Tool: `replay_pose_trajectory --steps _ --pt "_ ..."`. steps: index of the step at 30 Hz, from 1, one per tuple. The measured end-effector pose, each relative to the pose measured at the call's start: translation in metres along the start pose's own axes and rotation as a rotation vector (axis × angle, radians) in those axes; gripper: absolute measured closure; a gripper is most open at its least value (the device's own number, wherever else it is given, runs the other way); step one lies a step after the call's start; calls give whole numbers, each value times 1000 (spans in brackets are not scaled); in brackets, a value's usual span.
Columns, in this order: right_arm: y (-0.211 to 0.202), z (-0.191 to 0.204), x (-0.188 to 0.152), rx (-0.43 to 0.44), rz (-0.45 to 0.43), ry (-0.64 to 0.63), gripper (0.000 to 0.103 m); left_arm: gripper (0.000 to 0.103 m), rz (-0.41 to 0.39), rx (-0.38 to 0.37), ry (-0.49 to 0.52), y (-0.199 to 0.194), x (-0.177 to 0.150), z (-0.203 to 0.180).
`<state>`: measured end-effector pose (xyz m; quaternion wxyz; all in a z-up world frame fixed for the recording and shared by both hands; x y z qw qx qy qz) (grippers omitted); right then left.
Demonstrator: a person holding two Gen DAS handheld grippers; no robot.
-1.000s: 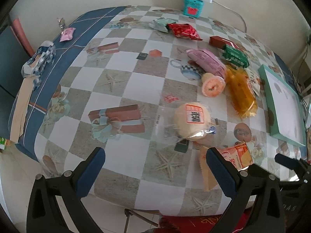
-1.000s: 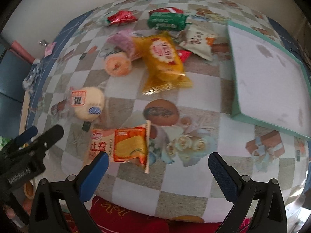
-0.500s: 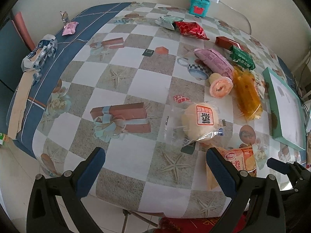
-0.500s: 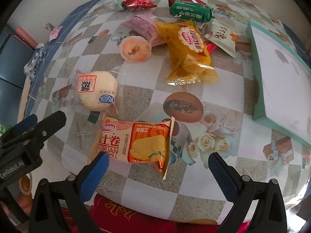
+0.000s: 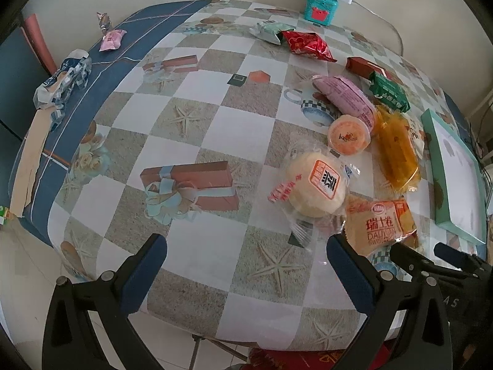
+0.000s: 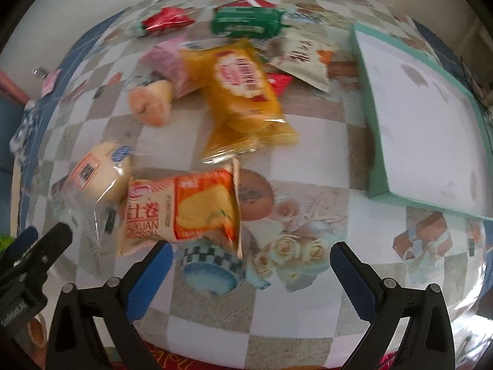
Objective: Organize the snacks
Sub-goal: 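Move the right tool toward the yellow Swiss roll pack while the left approaches the wrapped bun, then close the right gripper on the Swiss roll pack while the left grasps the wrapped bun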
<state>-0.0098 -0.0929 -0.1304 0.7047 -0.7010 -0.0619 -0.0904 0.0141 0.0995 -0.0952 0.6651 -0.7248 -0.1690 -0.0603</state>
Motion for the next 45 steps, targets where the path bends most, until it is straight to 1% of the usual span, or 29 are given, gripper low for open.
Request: replay_pose_trajectory --steps 3,6,10,12,14,17,21,24,25,26,27,28,31,35,40,45 --pt "0 3 3 23 -8 -10 0 0 5 -16 -21 1 4 0" --pt "-6 11 7 32 -47 -45 0 0 14 -44 -39 3 9 -4" --pt "-6 36 15 34 -79 -135 0 0 17 -50 -27 7 19 -13" --pt "-3 45 17 24 -79 -173 0 0 26 -67 -6 10 24 -20" --pt "1 48 19 25 -69 -178 0 0 45 -74 17 17 26 -28" --pt "6 37 17 36 -50 -155 0 0 73 -65 52 28 25 -38" --pt "9 35 17 39 -45 -168 0 0 91 -88 73 35 26 -50" --pt "11 38 16 49 -40 -188 0 0 84 -68 87 40 31 -56" --pt "12 41 17 47 -41 -200 0 3 82 -56 87 43 32 -56" --pt "13 42 18 44 -43 -206 0 7 81 -52 84 44 34 -56" --pt "14 44 19 42 -43 -214 0 14 81 -52 81 46 35 -56" --pt "16 46 20 43 -43 -218 0 16 88 -55 71 48 36 -54" --pt "25 52 20 37 -18 -237 0 17 91 -66 44 53 38 -44" --pt "33 55 20 6 -5 -251 0 18 66 -47 25 53 45 -31" --pt "36 58 36 -24 -52 -229 0 19 60 -48 -11 55 49 -16" --pt "35 66 50 -35 -99 -221 0 19 54 -41 -50 55 52 5"
Point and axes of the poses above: each gripper's, at about its wrist camera, not at the fingertips, and y roughly the way its jaws point, z to its left, x to its top, the point moved 6 cm from there along y, roughly the way its jaws point, and after that the axes turned 10 degrees about -y, right-handed, at the moved point
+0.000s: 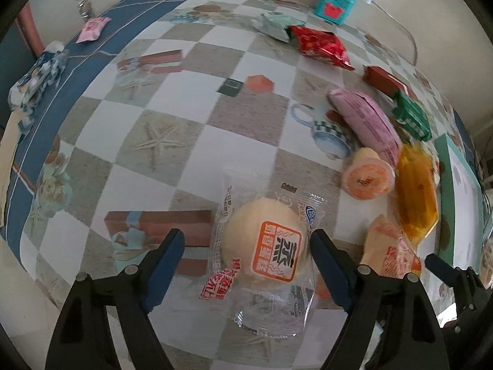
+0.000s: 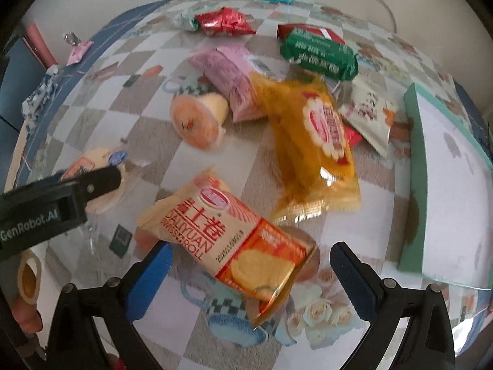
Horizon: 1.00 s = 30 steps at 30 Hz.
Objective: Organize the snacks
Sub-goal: 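Close the right gripper on the Swiss roll pack while the left grasps the wrapped bun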
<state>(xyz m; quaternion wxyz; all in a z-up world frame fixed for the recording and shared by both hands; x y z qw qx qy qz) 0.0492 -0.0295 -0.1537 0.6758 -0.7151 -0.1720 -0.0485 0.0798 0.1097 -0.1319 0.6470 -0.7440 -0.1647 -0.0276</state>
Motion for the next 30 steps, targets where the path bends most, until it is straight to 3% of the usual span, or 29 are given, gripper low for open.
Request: replay_pose_trajectory --steps 11,18,20,21,24,30 --pt "17 -22 20 83 -8 145 1 19 4 -15 -29 -11 -10 10" --pt "12 -15 18 95 -22 116 42 20 9 -16 -26 -7 -11 6" --pt "5 -19 13 90 -31 122 49 30 5 -28 -18 -9 -13 4" --pt "4 -20 13 88 -36 126 52 38 6 -39 -14 -11 -13 2" --pt "-1 -23 12 92 -46 141 56 44 -1 -29 7 -14 -15 -3" --pt "-18 -24 9 110 -81 138 60 48 -8 -19 5 -21 -17 -8"
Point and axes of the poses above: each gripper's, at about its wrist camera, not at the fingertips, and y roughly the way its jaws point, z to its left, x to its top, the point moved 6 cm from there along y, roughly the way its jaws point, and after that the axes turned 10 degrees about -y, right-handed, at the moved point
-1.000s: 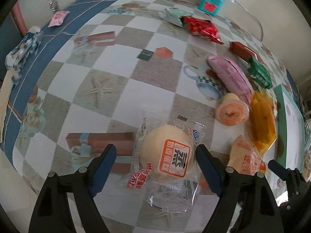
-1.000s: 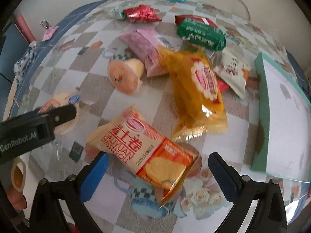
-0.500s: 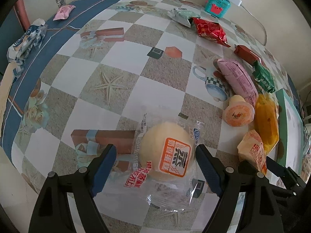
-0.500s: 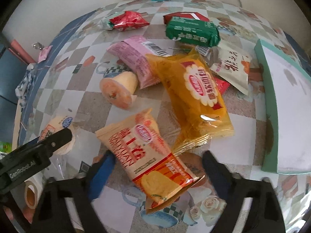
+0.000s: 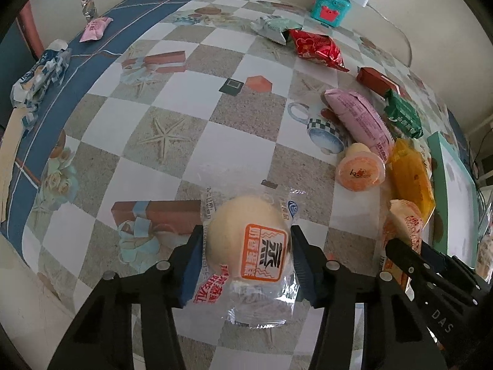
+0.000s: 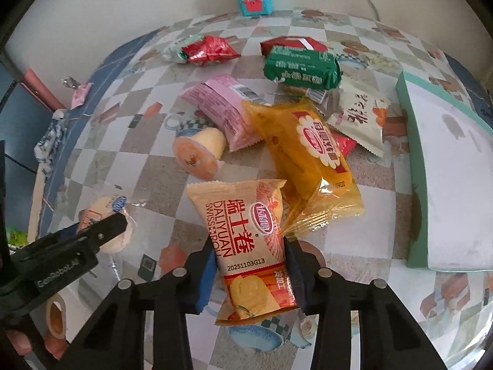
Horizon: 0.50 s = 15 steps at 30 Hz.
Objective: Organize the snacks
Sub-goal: 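Close the right gripper on the Swiss roll pack while the left grasps the wrapped bun, then carry the Swiss roll pack over the tray with the right gripper while the left carries the bun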
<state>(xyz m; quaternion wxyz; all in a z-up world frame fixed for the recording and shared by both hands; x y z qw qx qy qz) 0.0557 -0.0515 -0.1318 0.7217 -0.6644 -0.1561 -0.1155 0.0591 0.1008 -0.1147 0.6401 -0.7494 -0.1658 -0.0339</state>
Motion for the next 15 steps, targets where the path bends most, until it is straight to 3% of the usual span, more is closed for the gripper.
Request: replay_pose_trajectory --steps 15 --pt "-49 -21 3 33 -134 75 69 48 -62 -24 39 -48 18 -52"
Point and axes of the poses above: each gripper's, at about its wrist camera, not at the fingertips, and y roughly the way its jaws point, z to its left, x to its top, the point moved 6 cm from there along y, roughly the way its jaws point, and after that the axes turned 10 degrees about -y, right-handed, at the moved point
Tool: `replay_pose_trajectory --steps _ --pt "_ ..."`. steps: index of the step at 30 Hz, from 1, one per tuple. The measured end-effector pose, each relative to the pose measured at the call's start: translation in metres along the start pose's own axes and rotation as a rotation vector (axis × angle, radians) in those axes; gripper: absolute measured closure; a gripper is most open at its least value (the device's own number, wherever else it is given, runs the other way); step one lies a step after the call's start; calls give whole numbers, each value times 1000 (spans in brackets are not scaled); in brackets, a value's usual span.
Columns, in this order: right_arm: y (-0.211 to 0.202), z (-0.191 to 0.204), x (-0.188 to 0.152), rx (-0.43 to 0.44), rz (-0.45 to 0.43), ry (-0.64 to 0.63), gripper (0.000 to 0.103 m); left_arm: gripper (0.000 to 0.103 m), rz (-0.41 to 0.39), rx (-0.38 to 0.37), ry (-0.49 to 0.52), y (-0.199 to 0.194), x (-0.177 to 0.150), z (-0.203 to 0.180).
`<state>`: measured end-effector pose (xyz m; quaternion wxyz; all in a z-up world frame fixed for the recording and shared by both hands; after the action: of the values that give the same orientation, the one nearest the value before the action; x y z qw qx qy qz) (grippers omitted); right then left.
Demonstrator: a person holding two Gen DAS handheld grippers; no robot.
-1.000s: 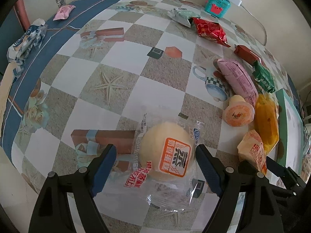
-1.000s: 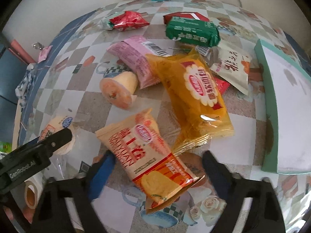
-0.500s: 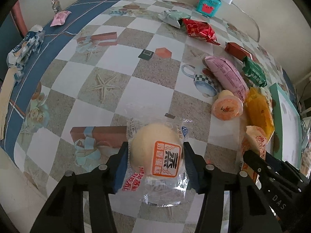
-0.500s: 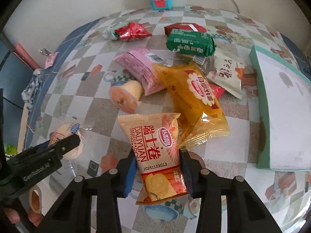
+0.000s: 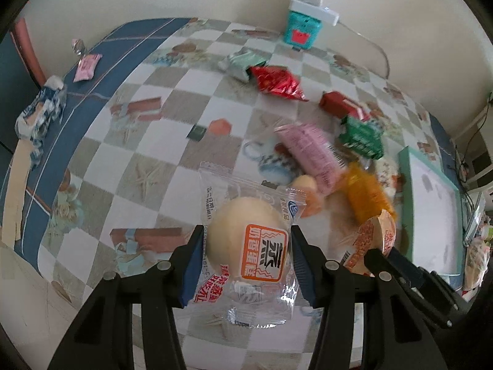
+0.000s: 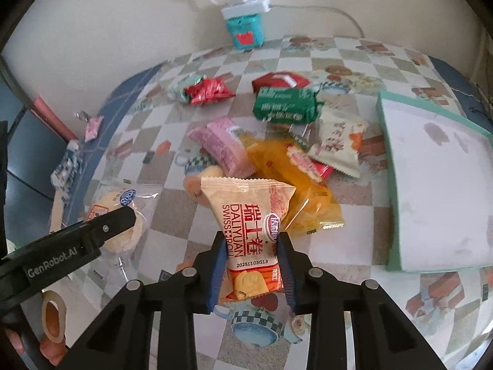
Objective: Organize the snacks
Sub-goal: 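Carry the Swiss roll pack over the tray with the right gripper while the left carries the bun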
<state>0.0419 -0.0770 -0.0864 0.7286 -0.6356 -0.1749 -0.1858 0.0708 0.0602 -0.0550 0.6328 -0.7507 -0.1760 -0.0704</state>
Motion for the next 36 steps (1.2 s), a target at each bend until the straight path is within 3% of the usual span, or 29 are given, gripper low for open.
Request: replay_pose_trajectory --steps 8,14,20,26,28,30,36 --pt "-27 -37 6 10 -78 132 69 48 -10 -27 10 -21 14 -44" --pt "-52 -71 18 -70 -140 209 69 48 0 -45 16 -24 20 -79" --pt "-57 -101 20 -120 -137 256 69 48 35 -71 -15 -18 22 -106" --pt "-37 -110 3 -119 -32 284 65 48 64 -85 -95 -4 21 -123" --pt "-28 -113 -7 -103 16 314 50 48 74 -70 -126 1 17 -122" --pt "-21 -115 -15 -93 57 337 45 48 73 -69 -141 5 13 -121" --pt "-13 -111 -34 -83 108 356 44 48 90 -60 -187 14 8 -97"
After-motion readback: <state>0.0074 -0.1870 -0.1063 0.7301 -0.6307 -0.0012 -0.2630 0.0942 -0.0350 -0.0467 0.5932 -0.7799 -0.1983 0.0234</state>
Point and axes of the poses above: each gripper's, at about its wrist camera, not at the fingertips, and y roughly the way its jaws point, z to its left, x to its top, the point moved 6 cm from there along y, roughly the way its jaws point, and after that the axes turned 10 degrees about -y, right-handed, at the moved point
